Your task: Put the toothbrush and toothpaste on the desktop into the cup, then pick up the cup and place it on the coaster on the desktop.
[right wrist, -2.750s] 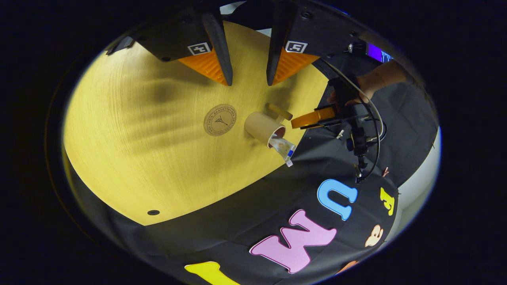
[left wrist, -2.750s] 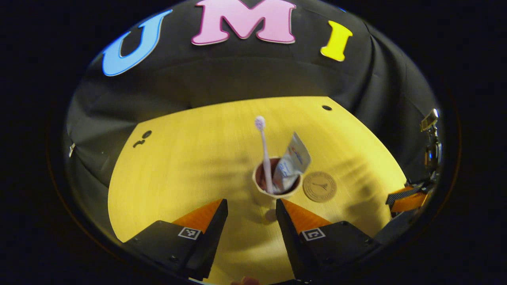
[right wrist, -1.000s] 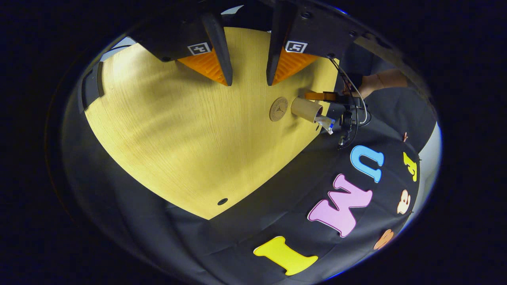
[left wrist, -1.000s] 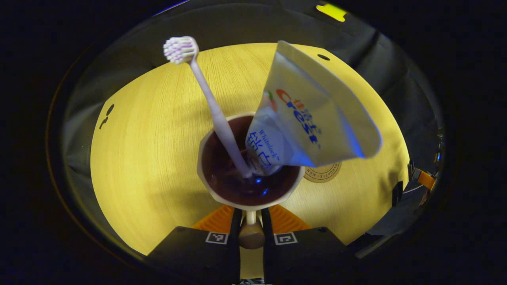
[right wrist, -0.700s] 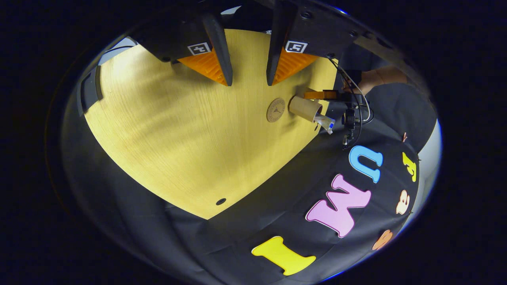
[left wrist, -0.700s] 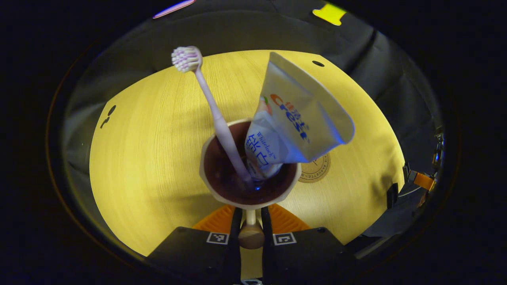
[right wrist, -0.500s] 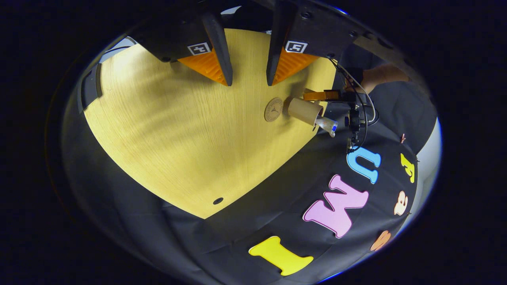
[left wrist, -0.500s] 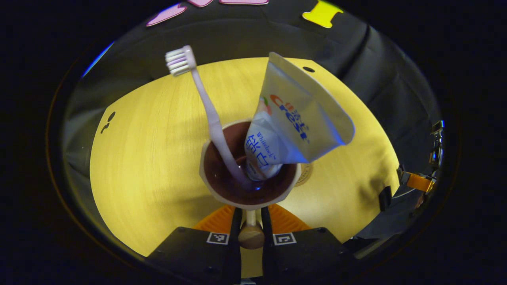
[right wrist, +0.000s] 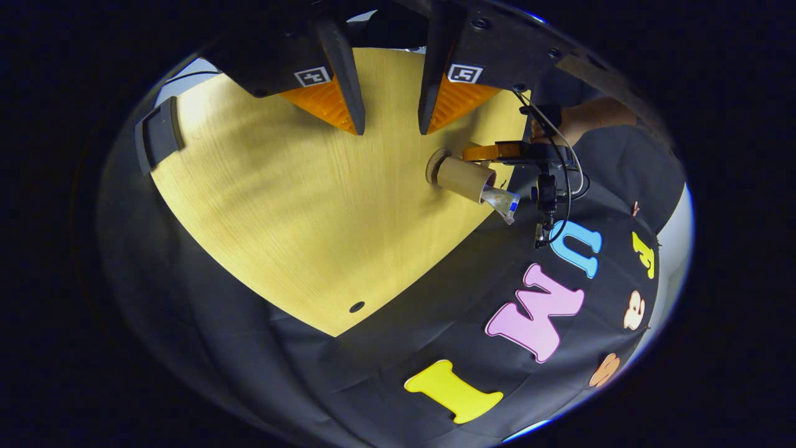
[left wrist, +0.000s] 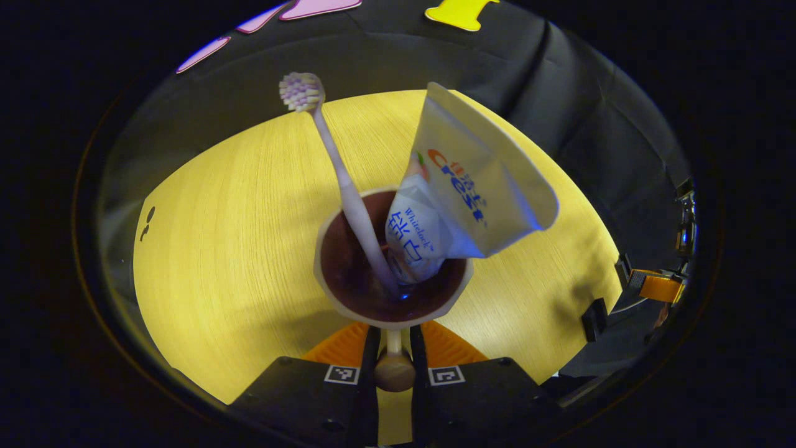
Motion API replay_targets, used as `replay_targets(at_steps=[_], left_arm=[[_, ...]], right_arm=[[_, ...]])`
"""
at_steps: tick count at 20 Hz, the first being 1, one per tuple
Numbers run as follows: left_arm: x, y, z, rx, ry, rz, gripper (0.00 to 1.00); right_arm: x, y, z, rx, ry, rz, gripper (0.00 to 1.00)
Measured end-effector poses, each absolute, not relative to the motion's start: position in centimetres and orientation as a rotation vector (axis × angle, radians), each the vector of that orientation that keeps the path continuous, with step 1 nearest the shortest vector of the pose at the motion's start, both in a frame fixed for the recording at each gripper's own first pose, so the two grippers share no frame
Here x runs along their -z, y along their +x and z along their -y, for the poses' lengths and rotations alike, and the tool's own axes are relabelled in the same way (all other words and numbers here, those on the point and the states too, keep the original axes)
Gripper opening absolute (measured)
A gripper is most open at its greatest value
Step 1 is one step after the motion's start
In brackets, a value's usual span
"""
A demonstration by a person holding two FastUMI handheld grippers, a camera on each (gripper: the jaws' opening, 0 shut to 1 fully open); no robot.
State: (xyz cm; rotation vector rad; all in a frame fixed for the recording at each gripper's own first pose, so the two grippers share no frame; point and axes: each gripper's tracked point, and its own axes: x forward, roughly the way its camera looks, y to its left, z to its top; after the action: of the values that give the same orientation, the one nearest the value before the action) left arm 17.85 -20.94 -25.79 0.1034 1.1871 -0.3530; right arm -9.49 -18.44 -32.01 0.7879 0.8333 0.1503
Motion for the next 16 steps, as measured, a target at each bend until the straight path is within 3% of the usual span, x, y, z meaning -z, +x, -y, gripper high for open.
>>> replay_targets(at_steps=[10,11,12,14,15,16], left_arm=[[26.93,17.72,21.10,0.346,0.180,-1.194,0.26],[26.82,17.51,20.96,0.343,0.180,-1.198,0.31],[27.02,17.59,21.12,0.339,0.175,-1.201,0.27],[26.95,17.50,21.41,0.322,0.162,-1.207,0.30],[26.95,17.35,21.38,0.316,0.155,-1.205,0.35],[26.92,17.28,21.45,0.317,0.144,-1.200,0.32]], right_arm=[[31.35,-9.85,18.56,-0.131,0.818,-0.828,0.53],[31.42,-9.83,18.51,-0.127,0.818,-0.827,0.53],[31.43,-9.78,18.44,-0.125,0.818,-0.826,0.53],[31.34,-10.02,18.28,-0.124,0.816,-0.829,0.53],[31.30,-10.11,18.32,-0.124,0.814,-0.830,0.53],[31.27,-10.14,18.31,-0.121,0.812,-0.830,0.53]])
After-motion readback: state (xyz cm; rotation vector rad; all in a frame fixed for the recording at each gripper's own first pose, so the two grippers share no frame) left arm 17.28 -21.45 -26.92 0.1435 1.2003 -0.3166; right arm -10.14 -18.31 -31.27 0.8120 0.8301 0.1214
